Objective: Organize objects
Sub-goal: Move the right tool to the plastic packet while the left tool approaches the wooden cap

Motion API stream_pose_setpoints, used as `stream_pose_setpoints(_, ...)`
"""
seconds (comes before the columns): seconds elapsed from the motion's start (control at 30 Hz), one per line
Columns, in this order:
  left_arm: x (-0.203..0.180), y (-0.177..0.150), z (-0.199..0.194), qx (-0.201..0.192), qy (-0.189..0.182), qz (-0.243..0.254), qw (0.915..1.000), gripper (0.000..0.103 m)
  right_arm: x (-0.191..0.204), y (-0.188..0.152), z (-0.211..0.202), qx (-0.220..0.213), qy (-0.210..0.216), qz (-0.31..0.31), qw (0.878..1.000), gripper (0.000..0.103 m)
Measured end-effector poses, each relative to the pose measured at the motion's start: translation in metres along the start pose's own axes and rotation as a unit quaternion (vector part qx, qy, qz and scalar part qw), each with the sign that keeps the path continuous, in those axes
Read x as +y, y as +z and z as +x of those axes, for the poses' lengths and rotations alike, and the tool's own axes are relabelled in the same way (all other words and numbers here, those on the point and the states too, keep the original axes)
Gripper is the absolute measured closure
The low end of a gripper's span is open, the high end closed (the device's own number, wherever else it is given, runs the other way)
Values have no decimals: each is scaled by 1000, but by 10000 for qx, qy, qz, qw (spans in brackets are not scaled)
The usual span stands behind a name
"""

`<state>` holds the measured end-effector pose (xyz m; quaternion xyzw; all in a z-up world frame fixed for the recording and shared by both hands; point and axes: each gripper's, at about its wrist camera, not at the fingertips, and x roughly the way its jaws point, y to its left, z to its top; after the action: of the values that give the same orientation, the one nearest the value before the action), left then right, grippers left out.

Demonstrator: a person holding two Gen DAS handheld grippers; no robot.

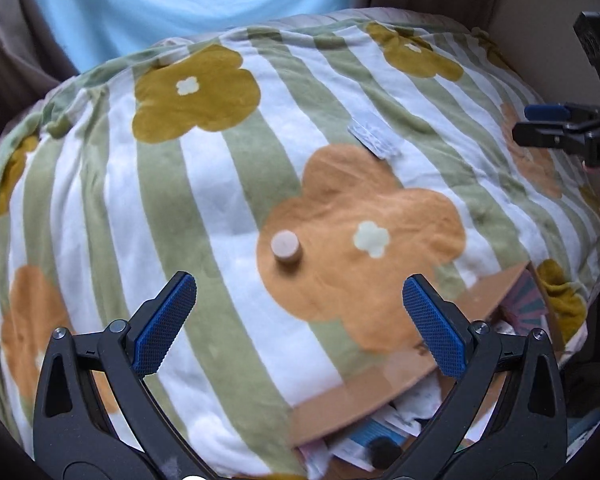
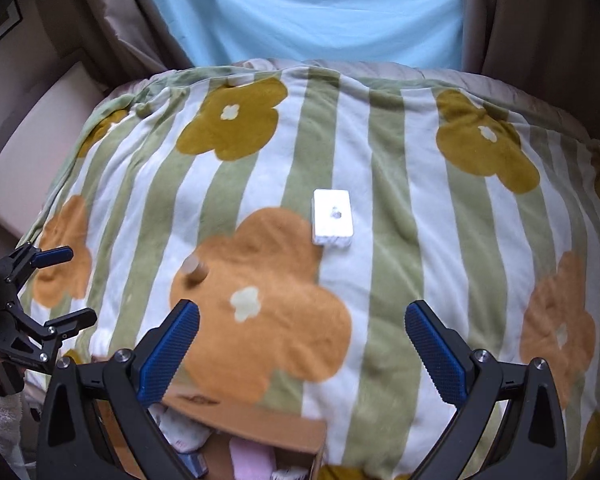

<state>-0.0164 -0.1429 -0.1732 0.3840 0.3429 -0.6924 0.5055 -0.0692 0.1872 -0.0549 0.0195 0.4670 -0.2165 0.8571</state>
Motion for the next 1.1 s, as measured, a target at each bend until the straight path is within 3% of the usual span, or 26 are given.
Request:
stream_pose_setpoints(0.03,5,5,8,-15,-24,42,10000,0,-2,9,8,103,-297,345,9989,0)
stream_pose_setpoints(0.17,22,19,42,1,-113,158,9998,0,-15,33,39,208,-384,397,9983,0)
stream_pose_setpoints(0.37,45,29,96,243,-306,50,9992,2,-33,58,97,495,-363,710,9956,0)
stream_pose_setpoints(0.67,46,17,158,622,-655,189,9957,8,-55,70,181,915,-318,1131,9888,0)
stream_pose_setpoints(0.97,41,7,194,889,-860,361,9917,19,-65,69,220,1166,-448,1202,9849,4)
stream_pose_setpoints(1.1,38,3,200,922,-909,463,9905,29,-66,69,227,1210,-550,1231,9834,5)
